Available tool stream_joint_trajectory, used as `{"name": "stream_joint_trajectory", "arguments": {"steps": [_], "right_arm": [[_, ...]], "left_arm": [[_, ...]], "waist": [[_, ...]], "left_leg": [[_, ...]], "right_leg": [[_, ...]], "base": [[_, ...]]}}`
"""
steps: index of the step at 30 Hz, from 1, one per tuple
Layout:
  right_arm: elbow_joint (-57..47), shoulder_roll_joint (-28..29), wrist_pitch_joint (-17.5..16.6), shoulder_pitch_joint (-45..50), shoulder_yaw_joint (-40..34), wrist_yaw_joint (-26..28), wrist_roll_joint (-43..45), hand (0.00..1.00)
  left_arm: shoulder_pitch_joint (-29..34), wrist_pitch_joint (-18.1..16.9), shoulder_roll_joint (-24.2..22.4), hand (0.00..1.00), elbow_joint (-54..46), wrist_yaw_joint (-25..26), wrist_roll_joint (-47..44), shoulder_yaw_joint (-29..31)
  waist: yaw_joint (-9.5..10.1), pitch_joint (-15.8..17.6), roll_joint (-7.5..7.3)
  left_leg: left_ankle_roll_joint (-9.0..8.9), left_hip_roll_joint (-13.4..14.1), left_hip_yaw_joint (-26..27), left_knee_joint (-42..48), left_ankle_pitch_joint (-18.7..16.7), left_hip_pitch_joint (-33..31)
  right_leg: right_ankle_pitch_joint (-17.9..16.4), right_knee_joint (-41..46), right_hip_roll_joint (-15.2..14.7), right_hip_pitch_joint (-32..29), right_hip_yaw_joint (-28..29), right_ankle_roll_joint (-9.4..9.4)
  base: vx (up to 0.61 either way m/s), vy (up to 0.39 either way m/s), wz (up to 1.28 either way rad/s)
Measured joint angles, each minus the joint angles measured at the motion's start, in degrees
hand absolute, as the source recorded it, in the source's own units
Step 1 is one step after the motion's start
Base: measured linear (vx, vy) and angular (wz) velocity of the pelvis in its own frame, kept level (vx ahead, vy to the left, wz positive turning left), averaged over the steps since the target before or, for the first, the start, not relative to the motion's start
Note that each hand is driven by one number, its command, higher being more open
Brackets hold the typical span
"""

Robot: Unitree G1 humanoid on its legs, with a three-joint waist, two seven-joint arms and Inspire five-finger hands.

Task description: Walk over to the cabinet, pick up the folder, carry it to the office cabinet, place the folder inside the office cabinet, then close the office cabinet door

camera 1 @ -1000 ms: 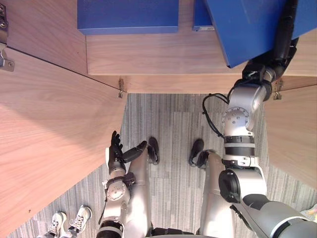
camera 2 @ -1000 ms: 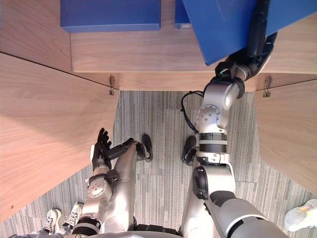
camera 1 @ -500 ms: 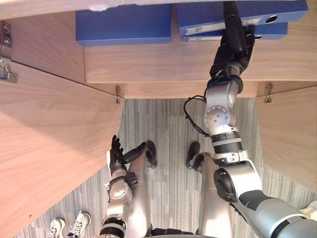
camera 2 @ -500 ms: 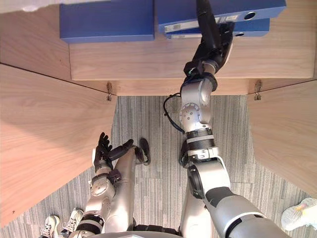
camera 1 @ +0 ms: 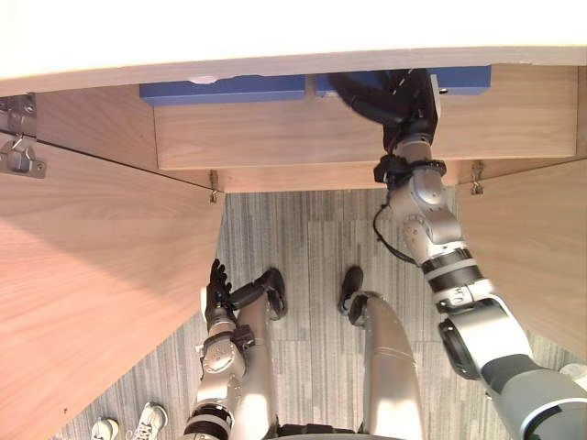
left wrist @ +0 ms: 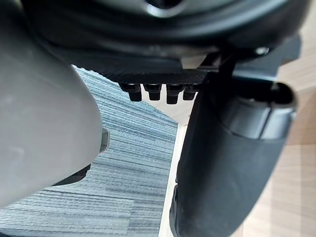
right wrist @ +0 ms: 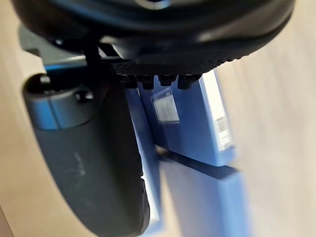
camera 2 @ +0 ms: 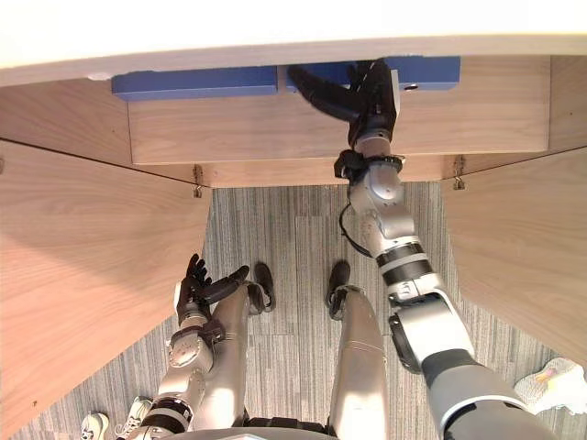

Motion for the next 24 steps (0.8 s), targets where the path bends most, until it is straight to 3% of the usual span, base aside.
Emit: {"name": "stream_joint_trajectory", "arguments": {"steps": [3, 8, 24], "right_arm": [[0.88, -3.70, -0.72, 1.03, 1.14, 3.88, -0.80, 0.00], [6.34, -7.75, -1.96, 1.10, 1.93, 5.84, -1.80, 0.00], [4.23, -8.35, -2.12, 4.02, -0.51, 6.18, 0.14, 0.00]], "left_arm": [[0.00, -0.83, 1.26, 1.00, 1.09, -1.33, 0.00, -0.63], [-0.01, -1.45, 3.13, 1.00, 3.07, -2.97, 0.00, -1.62], [-0.02, -1.62, 5.47, 1.00, 5.14, -4.81, -0.09, -1.54]], "waist": [[-0.10, -0.31, -0.59], [-0.07, -0.52, -0.94], [0.83, -0.80, -1.47]], "left_leg": [[-0.02, -0.66, -0.01, -1.66, 1.08, 0.28], [0.01, -1.04, -0.54, -2.28, 1.67, 0.78], [0.05, -1.93, -0.72, -4.40, 2.99, -0.42]], "right_leg": [[0.48, -0.95, -0.36, 0.13, -0.17, 0.02], [0.95, -1.89, -0.52, 1.15, -0.76, -0.07], [1.74, -3.38, -0.89, -0.04, -1.13, -0.03]], "base": [[-0.02, -0.044, 0.09], [-0.04, -0.028, 0.06], [0.00, -0.012, 0.01]]}}
